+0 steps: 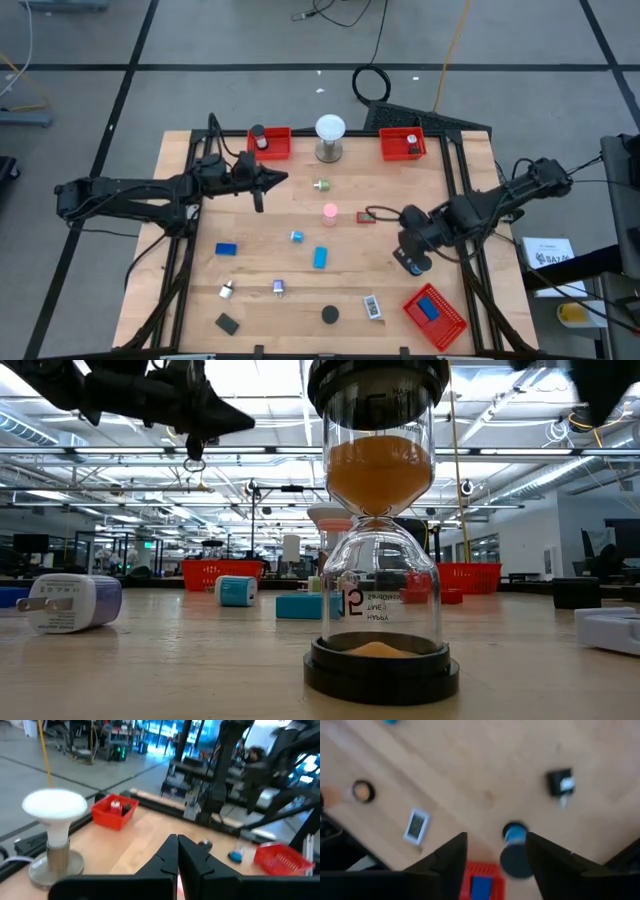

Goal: Pick & Place Office items
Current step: Put the blue hourglass into the top left red bin

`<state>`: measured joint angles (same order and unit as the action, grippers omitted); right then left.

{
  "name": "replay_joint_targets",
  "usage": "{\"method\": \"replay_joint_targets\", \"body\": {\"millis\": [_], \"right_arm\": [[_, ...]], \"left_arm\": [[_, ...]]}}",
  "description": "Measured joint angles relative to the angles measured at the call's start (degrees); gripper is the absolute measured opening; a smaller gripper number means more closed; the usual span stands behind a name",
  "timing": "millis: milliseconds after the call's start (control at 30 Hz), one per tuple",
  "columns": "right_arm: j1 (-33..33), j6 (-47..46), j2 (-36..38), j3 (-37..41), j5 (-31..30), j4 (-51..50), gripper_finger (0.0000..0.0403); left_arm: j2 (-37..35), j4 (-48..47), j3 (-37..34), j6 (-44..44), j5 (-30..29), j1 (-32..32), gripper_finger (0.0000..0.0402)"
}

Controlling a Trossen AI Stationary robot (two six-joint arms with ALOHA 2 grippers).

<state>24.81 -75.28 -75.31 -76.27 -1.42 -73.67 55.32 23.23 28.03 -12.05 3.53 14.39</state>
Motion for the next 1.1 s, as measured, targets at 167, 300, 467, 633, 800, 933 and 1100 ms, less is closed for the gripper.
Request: {"method": "replay_joint_targets", "body": {"millis": [167, 300, 467, 633, 800, 933, 1100], "right_arm": [[6.69, -6.77, 0.0, 0.0, 1.75, -3.27, 0.0275], [10.97, -9.71, 0.0, 0.0, 1.68, -5.49, 0.0323], [16.78, -7.65, 0.0, 0.08, -2.35, -5.28, 0.0356], [22.89, -4.79, 0.0, 1.98, -8.34, -4.59, 0.036], [26.61, -4.85, -0.01, 7.68, -10.9, -2.68, 0.0358], [28.25, -5.19, -0.04, 12.94, -12.23, 2.1, 0.0358], [28.84, -5.72, -0.04, 17.61, -13.41, 4.24, 0.0357]], "left_arm": [[-0.15, -0.4, -0.02, 0.15, -1.25, 0.0, 0.0013], [-0.07, -2.14, -0.02, 0.17, -2.08, 0.0, 0.0008], [-0.07, -2.58, -0.02, 0.58, -2.1, 0.0, 0.0006], [-0.09, -2.57, -0.02, 0.81, -2.12, 0.0, 0.0015], [-0.07, -2.56, -0.02, 0.8, -2.13, 0.0, 0.0003], [-0.08, -2.54, -0.02, 0.67, -2.15, 0.0, 0.0013], [-0.07, -2.54, -0.02, -0.22, -2.17, 0.0, 0.0009]]}}
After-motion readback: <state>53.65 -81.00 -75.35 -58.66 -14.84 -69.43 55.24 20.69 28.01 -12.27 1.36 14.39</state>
